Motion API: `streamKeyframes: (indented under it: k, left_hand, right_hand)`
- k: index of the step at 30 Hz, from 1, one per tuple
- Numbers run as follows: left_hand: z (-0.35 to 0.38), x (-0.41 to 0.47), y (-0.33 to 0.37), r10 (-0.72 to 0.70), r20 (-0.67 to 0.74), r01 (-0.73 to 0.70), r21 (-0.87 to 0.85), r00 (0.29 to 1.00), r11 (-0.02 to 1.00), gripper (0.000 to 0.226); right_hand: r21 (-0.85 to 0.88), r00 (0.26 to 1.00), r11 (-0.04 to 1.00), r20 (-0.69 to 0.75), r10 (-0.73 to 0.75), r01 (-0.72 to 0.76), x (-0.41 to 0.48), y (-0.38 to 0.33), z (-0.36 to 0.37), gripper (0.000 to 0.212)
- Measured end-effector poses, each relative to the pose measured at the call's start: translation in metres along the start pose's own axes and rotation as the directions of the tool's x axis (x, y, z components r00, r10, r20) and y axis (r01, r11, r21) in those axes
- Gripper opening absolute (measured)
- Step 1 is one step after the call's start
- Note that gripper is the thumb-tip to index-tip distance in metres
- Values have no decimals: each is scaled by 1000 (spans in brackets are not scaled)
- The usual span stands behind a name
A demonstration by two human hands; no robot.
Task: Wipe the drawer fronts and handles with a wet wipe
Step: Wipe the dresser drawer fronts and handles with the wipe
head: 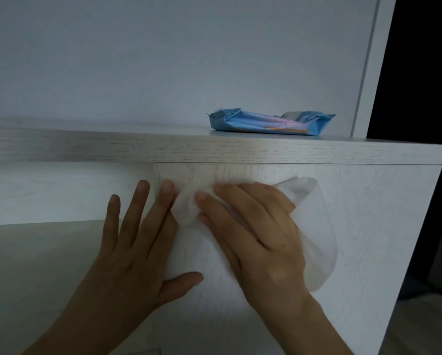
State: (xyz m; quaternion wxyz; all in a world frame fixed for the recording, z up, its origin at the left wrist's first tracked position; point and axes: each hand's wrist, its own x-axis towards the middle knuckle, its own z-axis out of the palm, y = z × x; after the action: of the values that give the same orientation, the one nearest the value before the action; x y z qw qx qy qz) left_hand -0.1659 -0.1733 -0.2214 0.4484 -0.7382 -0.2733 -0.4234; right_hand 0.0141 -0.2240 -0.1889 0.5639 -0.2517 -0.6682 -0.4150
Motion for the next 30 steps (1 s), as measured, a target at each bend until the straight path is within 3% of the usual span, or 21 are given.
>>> streamKeyframes:
  k: [4, 7, 12, 20, 30]
  left_hand:
    - [-1, -1, 0, 2, 6, -2, 0, 1000, 1000, 83]
    - [-1, 0, -1, 10, 3, -10, 6, 1000, 1000, 85]
    - [-1, 0, 0, -1, -2, 1, -28, 1000, 1000, 85]
    - [0, 0, 1, -2, 6, 2, -26, 1000, 1000, 86]
    - [3, 0, 0, 1, -9, -1, -18, 1000, 1000, 87]
  right_hand:
    - [21, 999, 999, -37, -25, 26, -3, 6, -5, 25]
    - [-12, 995, 999, -91, 29, -31, -8, 15, -13, 17]
    - [-44, 990, 992, -86, 111, -115, -13, 30, -25, 21]
    - [85, 893, 919, -215, 395, -386, -17, 8, -15, 25]
    - [16, 899, 942, -293, 325, -336, -8, -4, -2, 18]
